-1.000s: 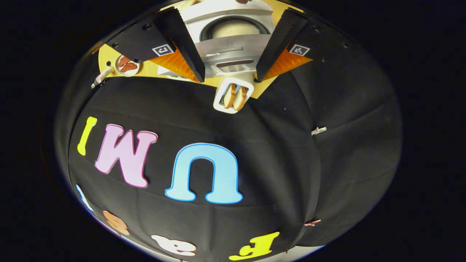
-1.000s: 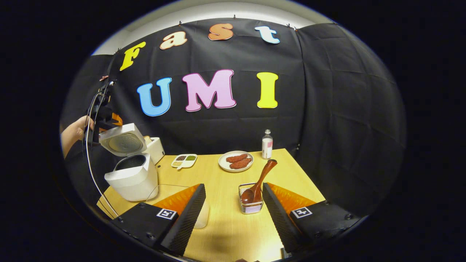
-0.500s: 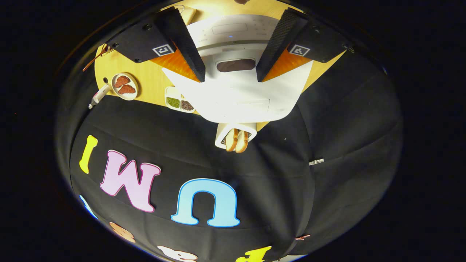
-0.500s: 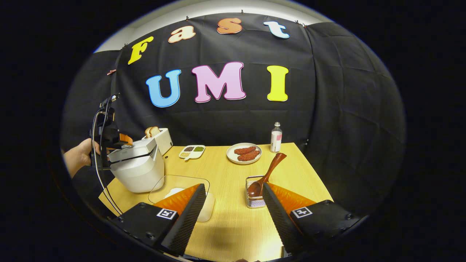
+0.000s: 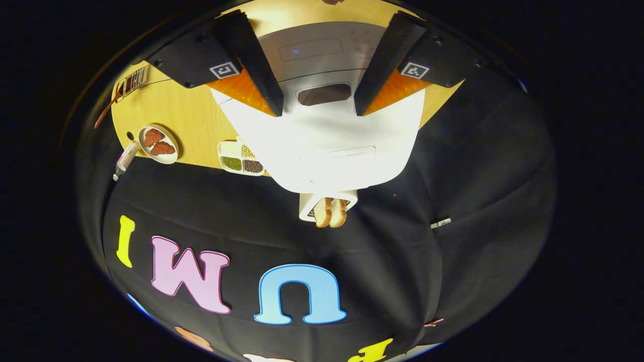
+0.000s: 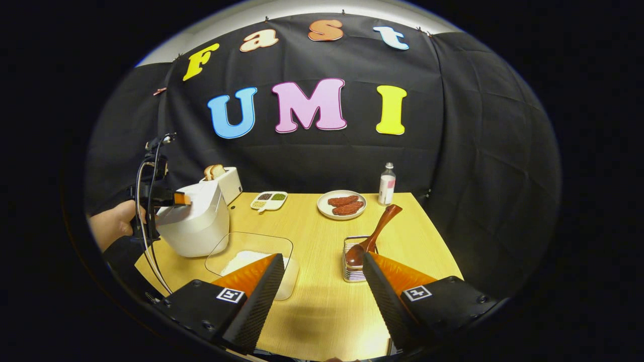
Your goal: Close the left gripper, press the button to open the rice cooker; take a wooden spoon from the chopstick holder with the right hand, scoop a spoonful of rice and pour it into the rice cooker, then put the wooden spoon back into the chopstick holder.
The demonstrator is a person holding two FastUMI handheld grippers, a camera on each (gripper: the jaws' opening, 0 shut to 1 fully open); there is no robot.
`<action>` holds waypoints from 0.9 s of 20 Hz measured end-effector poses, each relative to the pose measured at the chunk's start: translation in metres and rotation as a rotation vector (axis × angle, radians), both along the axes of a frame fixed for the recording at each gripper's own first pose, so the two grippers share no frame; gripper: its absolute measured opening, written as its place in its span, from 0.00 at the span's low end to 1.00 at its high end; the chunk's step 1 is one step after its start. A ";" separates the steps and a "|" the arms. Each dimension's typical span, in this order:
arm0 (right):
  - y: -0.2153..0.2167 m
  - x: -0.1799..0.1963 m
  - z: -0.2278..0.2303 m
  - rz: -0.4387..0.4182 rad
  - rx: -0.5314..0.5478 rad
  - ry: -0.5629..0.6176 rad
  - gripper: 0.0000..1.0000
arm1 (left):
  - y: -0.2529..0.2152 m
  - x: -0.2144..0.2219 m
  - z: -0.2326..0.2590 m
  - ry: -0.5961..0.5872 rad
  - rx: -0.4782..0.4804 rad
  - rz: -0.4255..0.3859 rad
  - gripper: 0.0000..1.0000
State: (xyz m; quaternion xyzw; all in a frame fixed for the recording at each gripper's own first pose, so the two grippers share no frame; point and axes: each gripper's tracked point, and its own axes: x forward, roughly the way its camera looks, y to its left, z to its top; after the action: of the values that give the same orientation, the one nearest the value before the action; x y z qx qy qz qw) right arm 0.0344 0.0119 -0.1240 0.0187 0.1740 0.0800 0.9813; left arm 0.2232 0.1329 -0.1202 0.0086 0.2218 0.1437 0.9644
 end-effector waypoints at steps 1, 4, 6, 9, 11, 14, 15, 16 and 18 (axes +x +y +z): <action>0.002 0.001 0.000 0.004 0.000 -0.001 0.98 | 0.000 0.000 0.000 0.003 0.011 -0.007 1.00; 0.009 0.009 0.007 0.012 0.015 -0.017 0.98 | -0.006 -0.004 0.003 0.010 0.015 -0.057 1.00; 0.013 0.018 0.017 0.014 0.010 -0.045 0.98 | -0.010 -0.014 0.017 -0.031 0.015 -0.070 0.98; 0.018 0.030 0.040 0.015 0.004 -0.097 0.98 | -0.023 -0.041 0.055 -0.130 0.013 -0.093 0.96; 0.020 0.039 0.060 0.011 0.004 -0.142 0.98 | -0.033 -0.066 0.088 -0.198 0.033 -0.126 0.96; 0.022 0.046 0.092 -0.009 0.008 -0.209 0.98 | -0.047 -0.108 0.123 -0.275 0.064 -0.171 0.96; 0.023 0.046 0.101 -0.019 0.016 -0.225 0.98 | -0.053 -0.124 0.131 -0.294 0.059 -0.186 0.96; 0.025 0.044 0.109 -0.026 0.028 -0.238 0.98 | -0.058 -0.139 0.137 -0.312 0.050 -0.196 0.96; 0.023 0.036 0.128 -0.046 0.032 -0.271 0.98 | -0.061 -0.170 0.145 -0.329 0.030 -0.198 0.96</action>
State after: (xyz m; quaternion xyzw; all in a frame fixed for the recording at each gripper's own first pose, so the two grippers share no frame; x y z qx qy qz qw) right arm 0.0702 0.0352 0.0039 0.0273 0.0379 0.0619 0.9970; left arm 0.0530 0.0721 0.0246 0.0211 0.0571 0.0508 0.9969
